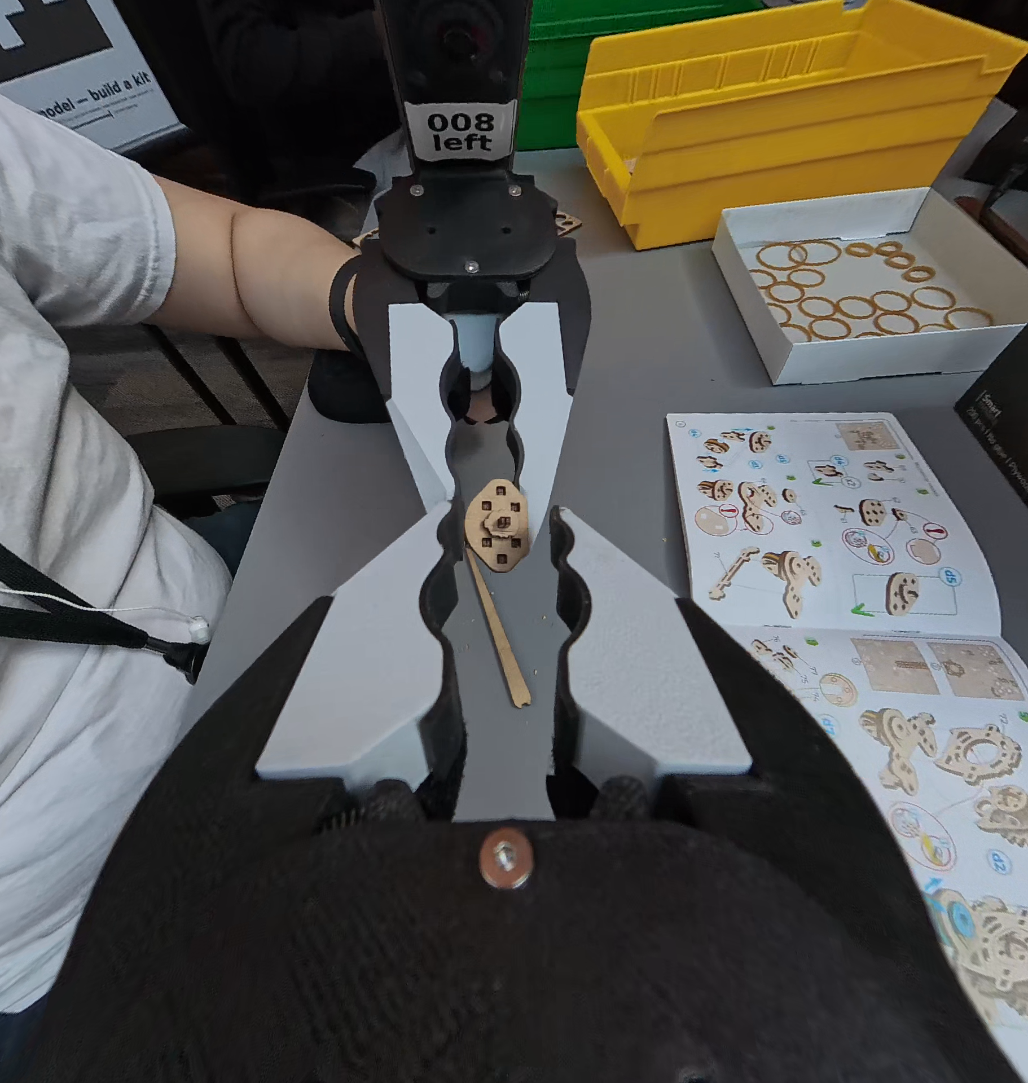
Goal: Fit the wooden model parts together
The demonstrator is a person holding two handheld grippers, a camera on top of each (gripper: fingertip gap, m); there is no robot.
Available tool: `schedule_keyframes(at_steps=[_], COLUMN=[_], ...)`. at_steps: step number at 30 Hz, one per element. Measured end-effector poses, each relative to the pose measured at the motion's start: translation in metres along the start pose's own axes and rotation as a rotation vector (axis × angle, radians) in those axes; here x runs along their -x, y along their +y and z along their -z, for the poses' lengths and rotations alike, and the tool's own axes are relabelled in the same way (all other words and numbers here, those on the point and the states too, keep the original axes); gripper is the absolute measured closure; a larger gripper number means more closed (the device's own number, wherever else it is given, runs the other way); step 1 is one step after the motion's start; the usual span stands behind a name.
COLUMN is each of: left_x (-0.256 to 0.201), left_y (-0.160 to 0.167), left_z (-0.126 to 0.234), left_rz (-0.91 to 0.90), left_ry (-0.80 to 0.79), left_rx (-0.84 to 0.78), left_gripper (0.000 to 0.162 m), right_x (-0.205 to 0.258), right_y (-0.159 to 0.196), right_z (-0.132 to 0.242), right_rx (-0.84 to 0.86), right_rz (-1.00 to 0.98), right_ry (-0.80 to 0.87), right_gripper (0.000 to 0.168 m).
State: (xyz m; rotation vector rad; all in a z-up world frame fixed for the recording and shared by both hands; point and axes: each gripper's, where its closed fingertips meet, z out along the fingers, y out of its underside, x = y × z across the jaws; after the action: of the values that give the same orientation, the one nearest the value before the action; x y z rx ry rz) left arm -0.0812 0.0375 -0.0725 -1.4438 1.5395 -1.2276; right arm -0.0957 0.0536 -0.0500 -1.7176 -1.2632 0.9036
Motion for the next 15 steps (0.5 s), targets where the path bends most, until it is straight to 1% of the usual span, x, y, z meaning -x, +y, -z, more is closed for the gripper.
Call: schedule_keyframes(at_steps=[1,2,6,7,9,12,14,15], left_x=[0.0,0.001,0.001,0.0,0.0,-0.001,-0.003,-0.003], left_y=[0.0,0.0,0.003,0.004,0.003,0.002,0.002,0.003], left_z=[0.0,0.0,-0.004,-0.005,-0.006,-0.008,-0.008,-0.009], left_rz=[0.002,0.006,0.011,0.009,-0.005,-0.017,-0.009,-0.013], left_ry=[-0.001,-0.002,0.012,0.014,0.014,0.016,0.031,0.027], left_rx=[0.001,0.001,0.018,0.021,0.022,0.026,0.034,0.04], left_gripper=[0.143,0.143,0.143,0.143,0.143,0.143,0.143,0.143], right_x=[0.001,0.003,0.003,0.001,0.005,0.005,0.009,0.01], right_y=[0.0,0.001,0.007,0.009,0.014,0.013,0.015,0.018], right_z=[0.0,0.0,0.001,0.001,-0.001,0.001,0.002,0.002], right_rx=[-0.008,-0.01,0.005,0.013,0.033,0.007,0.014,0.028], right_rz=[-0.017,-0.026,-0.011,-0.015,-0.029,-0.009,-0.011,-0.018], right_ry=[-0.022,-0.046,-0.065,-0.059,-0.089,-0.096,-0.115,-0.117], right_gripper=[0.141,0.149,0.148,0.142,0.148,0.149,0.145,0.139])
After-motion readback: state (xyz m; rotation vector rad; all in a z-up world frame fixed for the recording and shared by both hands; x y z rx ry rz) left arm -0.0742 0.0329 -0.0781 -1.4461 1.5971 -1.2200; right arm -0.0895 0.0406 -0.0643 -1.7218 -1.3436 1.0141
